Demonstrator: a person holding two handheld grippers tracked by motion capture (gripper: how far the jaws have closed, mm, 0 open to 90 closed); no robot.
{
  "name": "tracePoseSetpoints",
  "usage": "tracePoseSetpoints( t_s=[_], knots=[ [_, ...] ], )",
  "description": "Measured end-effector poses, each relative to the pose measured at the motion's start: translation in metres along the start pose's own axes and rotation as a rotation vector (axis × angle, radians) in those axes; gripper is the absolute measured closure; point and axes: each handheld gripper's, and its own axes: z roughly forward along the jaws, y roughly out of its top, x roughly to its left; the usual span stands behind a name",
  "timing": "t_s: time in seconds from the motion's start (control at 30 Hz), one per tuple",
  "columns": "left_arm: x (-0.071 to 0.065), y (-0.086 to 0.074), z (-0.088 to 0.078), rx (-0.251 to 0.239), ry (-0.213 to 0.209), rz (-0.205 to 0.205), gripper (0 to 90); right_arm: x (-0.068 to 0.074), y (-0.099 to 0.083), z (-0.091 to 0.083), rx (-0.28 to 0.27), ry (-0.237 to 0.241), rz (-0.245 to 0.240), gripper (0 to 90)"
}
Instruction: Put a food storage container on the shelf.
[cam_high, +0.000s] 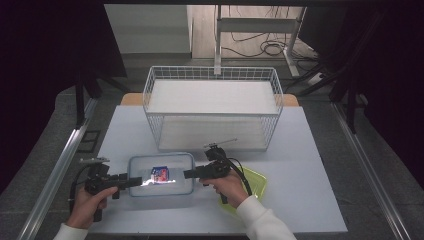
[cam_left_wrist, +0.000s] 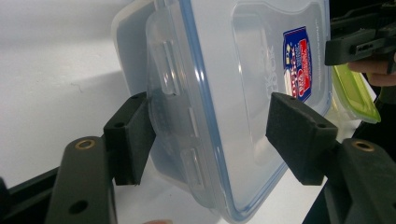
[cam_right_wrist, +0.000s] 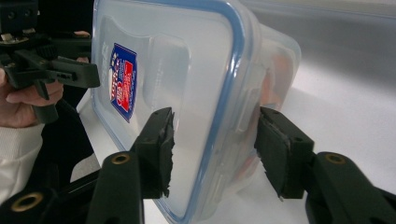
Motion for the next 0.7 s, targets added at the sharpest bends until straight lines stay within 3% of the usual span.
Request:
tracePoseSetpoints(
  t_s=[0.23,0.4,0.7],
  knots=[
    [0.0,-0.002,-0.003,-0.002,-0.012,0.005,37.8,0.002,-0.004,-0.003,-0.01,0.003,-0.017,50.4],
    [0.005,-0.004,-0.006,-0.013,-0.047,-0.007,41.5,0.002,-0.007,-0.004,-0.027,0.008,-0.027,51.3],
    [0.003,-0.007,-0.008,-0.017,-0.046,0.014,42.7,0.002,-0.011,-0.006,-0.044,0.019,-0.036,52.4]
  ],
)
